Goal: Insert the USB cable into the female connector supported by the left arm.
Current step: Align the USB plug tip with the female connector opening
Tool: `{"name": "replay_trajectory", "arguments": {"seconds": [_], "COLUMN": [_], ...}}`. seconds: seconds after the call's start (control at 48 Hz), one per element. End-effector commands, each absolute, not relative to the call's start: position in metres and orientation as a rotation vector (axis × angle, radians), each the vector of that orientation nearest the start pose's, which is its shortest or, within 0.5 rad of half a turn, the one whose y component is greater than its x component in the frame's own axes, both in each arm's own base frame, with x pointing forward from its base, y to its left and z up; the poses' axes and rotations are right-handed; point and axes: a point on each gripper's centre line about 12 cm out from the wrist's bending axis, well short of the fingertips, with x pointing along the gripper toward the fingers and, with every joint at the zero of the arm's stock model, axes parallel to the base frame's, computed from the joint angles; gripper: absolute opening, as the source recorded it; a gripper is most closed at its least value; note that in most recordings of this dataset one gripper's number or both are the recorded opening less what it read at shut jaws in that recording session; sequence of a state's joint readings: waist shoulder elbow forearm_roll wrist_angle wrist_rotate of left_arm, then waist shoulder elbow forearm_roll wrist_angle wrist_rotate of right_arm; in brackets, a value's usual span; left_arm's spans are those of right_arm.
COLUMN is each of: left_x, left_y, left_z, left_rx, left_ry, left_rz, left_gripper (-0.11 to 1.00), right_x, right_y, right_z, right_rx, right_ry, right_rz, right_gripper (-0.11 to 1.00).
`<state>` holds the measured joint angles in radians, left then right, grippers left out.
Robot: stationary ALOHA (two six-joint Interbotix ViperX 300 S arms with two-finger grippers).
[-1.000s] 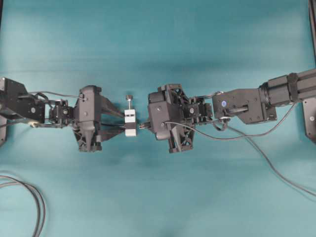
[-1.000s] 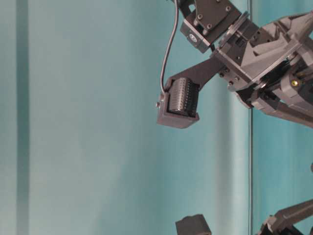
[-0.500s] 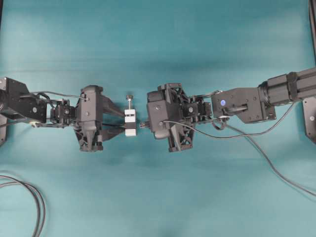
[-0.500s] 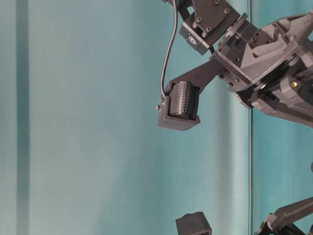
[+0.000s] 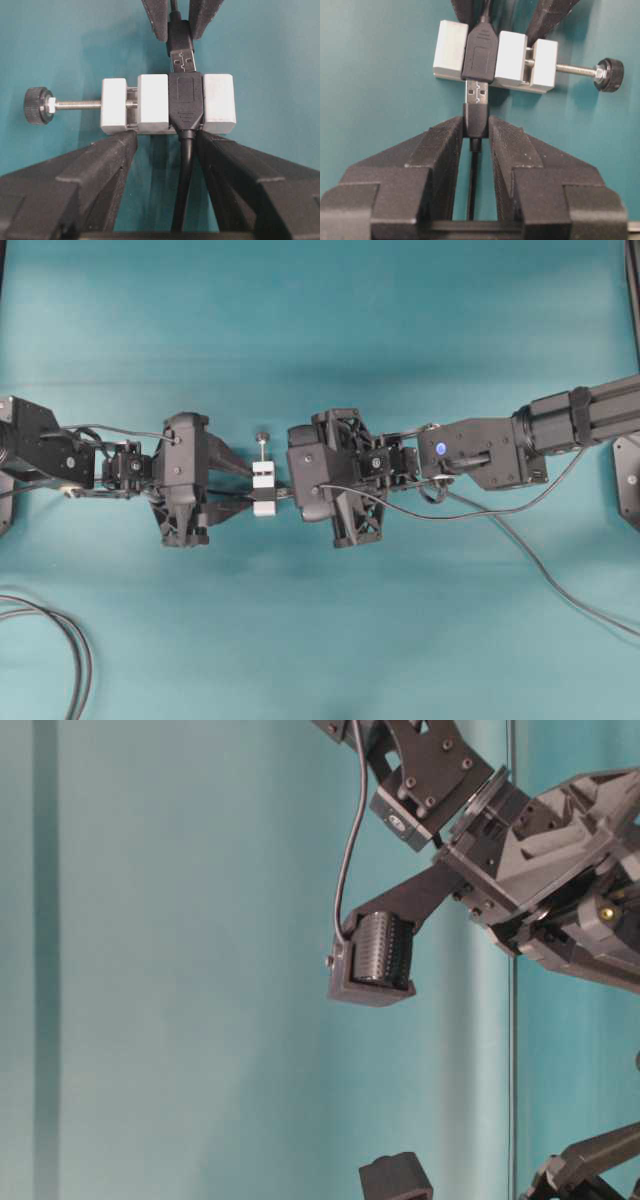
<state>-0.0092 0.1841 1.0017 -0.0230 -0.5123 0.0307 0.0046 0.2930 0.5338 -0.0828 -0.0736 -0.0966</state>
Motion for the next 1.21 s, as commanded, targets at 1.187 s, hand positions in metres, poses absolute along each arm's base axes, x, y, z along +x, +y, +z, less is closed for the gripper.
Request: {"name": "replay_trajectory", "arguments": {"seconds": [1.187], "left_x": [0.327], "left_y": [0.001], "left_z": [0.067], "left_rx": [-0.005], "left_ry": [0.669], "left_rz": [0.012], "left_gripper": [0.69], "right_x": [0.464], "right_y": [0.018], "right_z": [0.112], "right_rx": [-0.072], "right_ry": [0.723], "right_rz": [0.06], "right_gripper": [0.22]}}
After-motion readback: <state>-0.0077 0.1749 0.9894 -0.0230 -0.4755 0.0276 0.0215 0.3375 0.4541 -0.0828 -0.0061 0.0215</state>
